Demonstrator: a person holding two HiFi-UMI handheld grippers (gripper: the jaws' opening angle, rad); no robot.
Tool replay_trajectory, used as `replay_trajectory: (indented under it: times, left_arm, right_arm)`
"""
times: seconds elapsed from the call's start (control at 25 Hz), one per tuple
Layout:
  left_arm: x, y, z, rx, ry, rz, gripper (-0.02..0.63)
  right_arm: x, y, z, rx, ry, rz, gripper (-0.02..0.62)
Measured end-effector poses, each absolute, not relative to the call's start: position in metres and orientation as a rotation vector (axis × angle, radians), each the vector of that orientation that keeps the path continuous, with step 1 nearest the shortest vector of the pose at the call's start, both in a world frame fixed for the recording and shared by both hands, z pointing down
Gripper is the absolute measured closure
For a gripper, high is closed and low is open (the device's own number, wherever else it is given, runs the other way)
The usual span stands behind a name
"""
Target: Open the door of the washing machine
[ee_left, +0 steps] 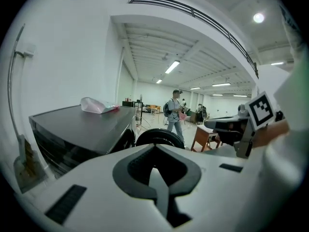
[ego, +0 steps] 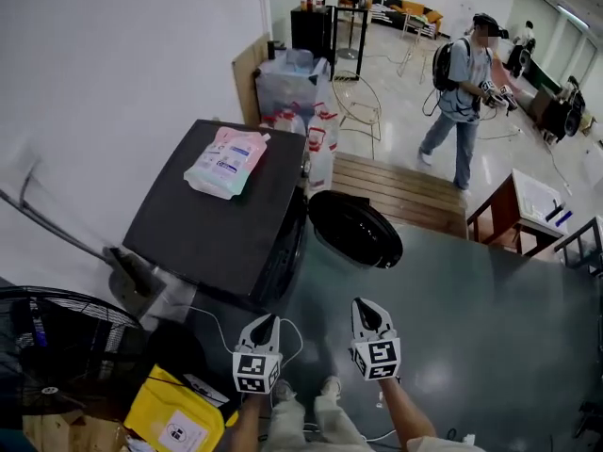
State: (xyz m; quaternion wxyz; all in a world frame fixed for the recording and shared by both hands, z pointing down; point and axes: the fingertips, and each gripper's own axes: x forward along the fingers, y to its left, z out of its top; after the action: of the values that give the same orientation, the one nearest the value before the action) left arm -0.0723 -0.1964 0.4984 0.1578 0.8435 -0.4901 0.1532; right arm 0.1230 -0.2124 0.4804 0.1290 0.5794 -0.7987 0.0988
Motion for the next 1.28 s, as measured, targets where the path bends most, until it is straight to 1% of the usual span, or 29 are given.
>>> replay_trajectory:
  times: [0.4, 0.8, 1.28]
  left_arm:
    - [-0.095, -0.177, 0.439, 2.424, -1.477, 0.42, 0.597]
    - [-0.098, -0.156, 0.405, 2.437, -1.514, 0.407, 0.597]
    - [-0.099, -0.137, 0.372, 2.484, -1.552, 0.387, 0.597]
  right_arm:
    - [0.126, -0.173, 0.431, 1.702, -2.309, 0.245, 0.597]
    - [0.153, -0.15, 0.39, 1.746, -2.294, 0.21, 0.597]
    - [0.155, -0.119, 0.367, 1.776, -2.323, 0.198, 0.597]
